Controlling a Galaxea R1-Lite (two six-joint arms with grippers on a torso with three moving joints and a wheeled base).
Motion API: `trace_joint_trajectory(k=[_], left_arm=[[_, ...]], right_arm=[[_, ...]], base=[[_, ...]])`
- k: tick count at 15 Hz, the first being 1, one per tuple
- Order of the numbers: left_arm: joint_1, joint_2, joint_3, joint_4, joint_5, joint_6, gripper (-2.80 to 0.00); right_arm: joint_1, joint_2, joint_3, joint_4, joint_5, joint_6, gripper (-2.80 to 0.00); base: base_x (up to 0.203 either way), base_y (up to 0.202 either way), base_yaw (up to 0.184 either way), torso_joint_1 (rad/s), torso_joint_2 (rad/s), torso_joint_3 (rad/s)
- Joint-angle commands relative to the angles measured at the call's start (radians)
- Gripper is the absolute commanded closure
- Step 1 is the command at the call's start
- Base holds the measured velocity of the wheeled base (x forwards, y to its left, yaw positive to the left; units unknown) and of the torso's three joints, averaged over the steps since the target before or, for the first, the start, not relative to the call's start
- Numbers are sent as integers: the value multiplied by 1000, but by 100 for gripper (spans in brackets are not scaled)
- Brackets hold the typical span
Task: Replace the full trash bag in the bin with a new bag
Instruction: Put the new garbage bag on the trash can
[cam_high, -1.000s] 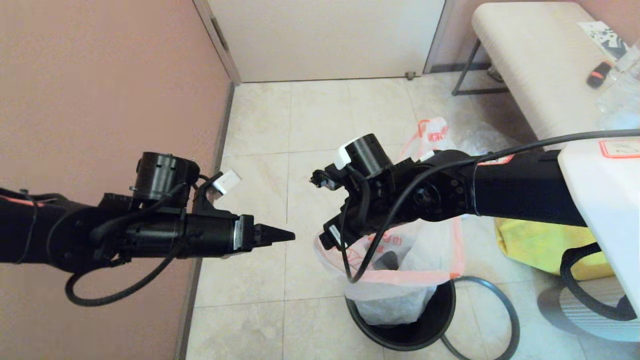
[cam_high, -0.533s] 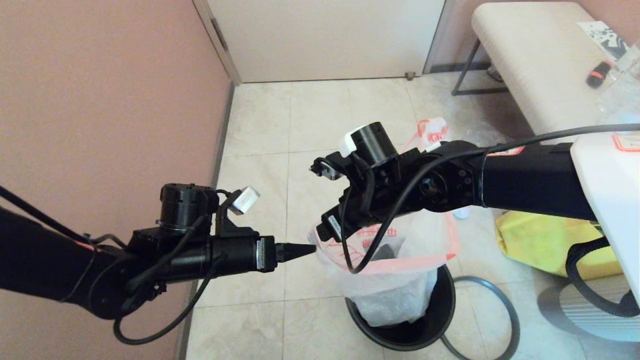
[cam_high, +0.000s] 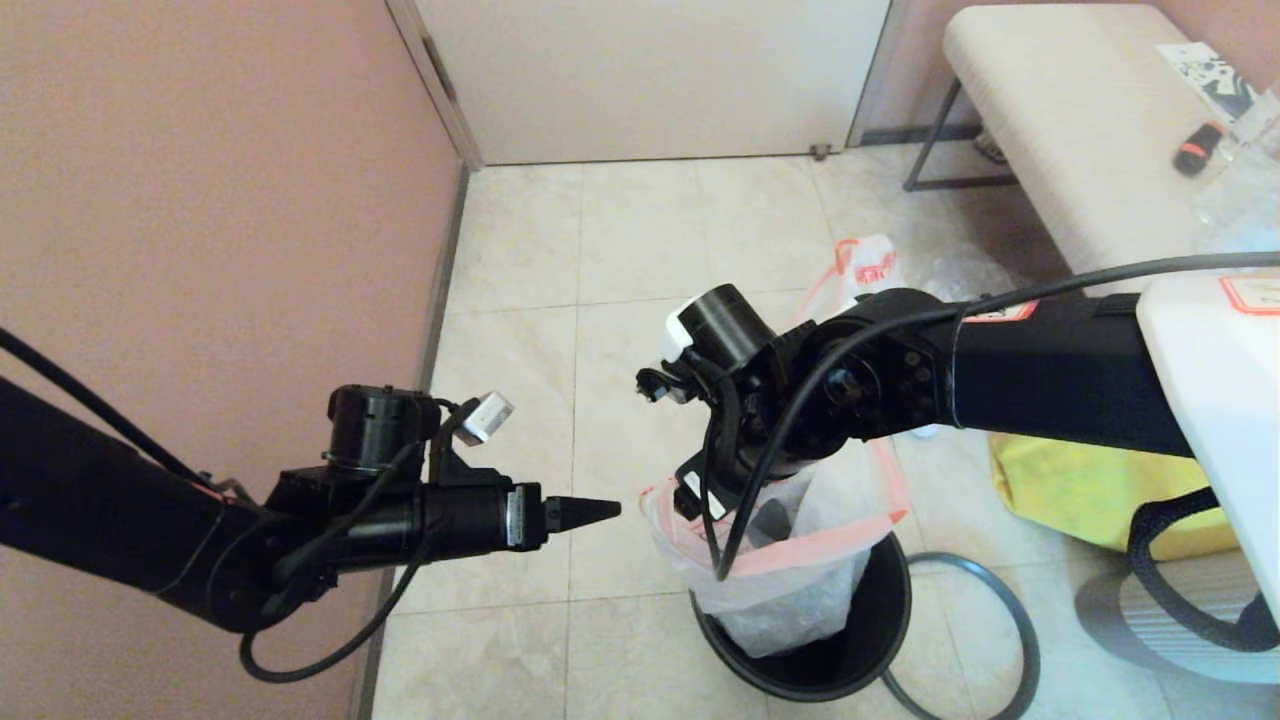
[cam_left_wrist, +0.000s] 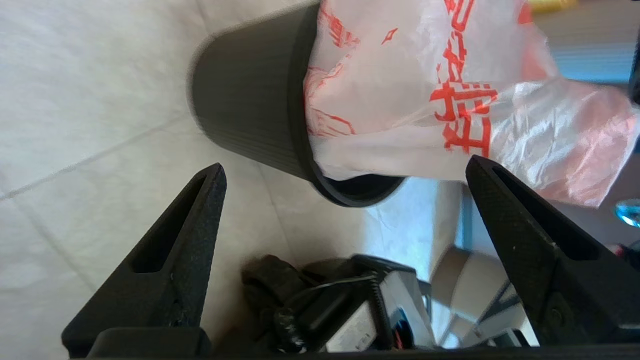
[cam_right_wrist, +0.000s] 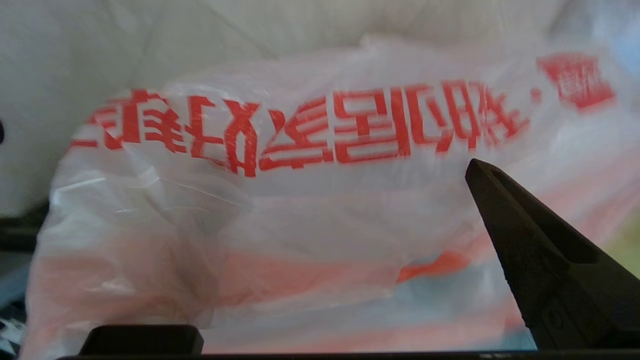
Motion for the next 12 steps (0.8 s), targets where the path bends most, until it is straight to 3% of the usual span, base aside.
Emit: trace_joint_trajectory(k=[1,5,10,12], left_arm=[[-18,40,-8,-4,-3,-7,-280],[3,138,-70,-4,-1,-18,-280],[30,172,-96,-3,-1,-17,-280],[39,173,-95,-1,-1,-16,-280]], right_arm=[[16,-8,1,33,-37,9,-280],[23,7,-4,178,-124,-43,-280],[67,4,-4,318,-290,-128,-280],[82,-12,-4,322,-297,-143,-280]], base=[[0,0,0,0,0,0],[0,0,0,0,0,0],[0,0,0,0,0,0],[0,0,0,0,0,0]])
